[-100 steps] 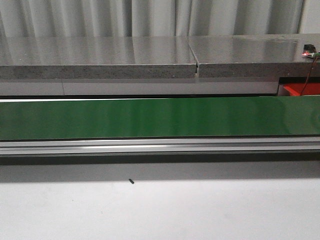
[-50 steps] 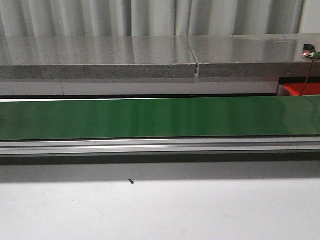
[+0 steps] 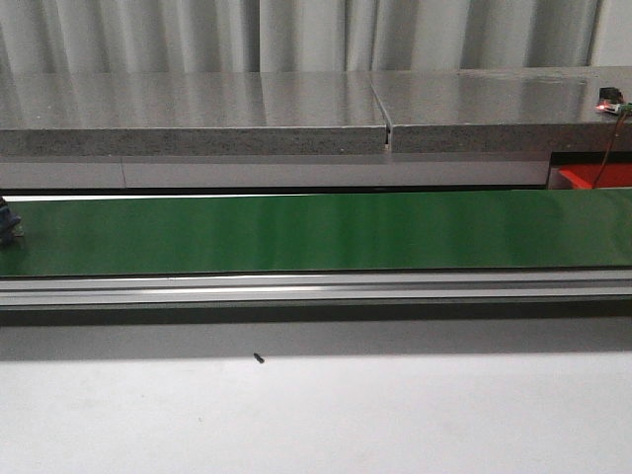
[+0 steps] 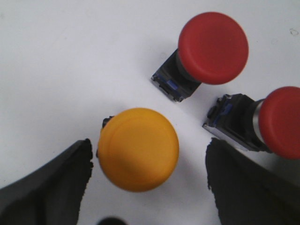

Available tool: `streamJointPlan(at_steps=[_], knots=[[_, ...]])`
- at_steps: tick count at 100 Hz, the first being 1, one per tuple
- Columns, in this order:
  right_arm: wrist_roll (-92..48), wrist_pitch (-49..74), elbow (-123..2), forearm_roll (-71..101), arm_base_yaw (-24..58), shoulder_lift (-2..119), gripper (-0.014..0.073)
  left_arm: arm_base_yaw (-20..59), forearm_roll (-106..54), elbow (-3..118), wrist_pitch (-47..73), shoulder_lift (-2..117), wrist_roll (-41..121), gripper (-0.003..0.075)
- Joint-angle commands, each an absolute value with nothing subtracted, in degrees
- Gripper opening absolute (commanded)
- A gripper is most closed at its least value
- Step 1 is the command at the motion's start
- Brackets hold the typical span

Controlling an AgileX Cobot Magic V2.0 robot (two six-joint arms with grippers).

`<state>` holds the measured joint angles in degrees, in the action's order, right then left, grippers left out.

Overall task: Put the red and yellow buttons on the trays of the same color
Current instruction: 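Grasp another yellow button beside the red buttons with the left gripper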

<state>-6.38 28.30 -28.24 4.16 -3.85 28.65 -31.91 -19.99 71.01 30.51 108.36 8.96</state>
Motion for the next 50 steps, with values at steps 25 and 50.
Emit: streamJointPlan(at_steps=[25,50], knots=[[-6.6,23.8,-29.8,3.7,-4.1,28.7,-0.0067,-31.2,-21.2,73.0,24.8,106.8,8.5,0.0218],[-6.6,23.8,-29.8,3.7,-4.1,28.7,-0.0067,-31.2,-20.8,71.8,24.8,104.0,8.6,0.0116]])
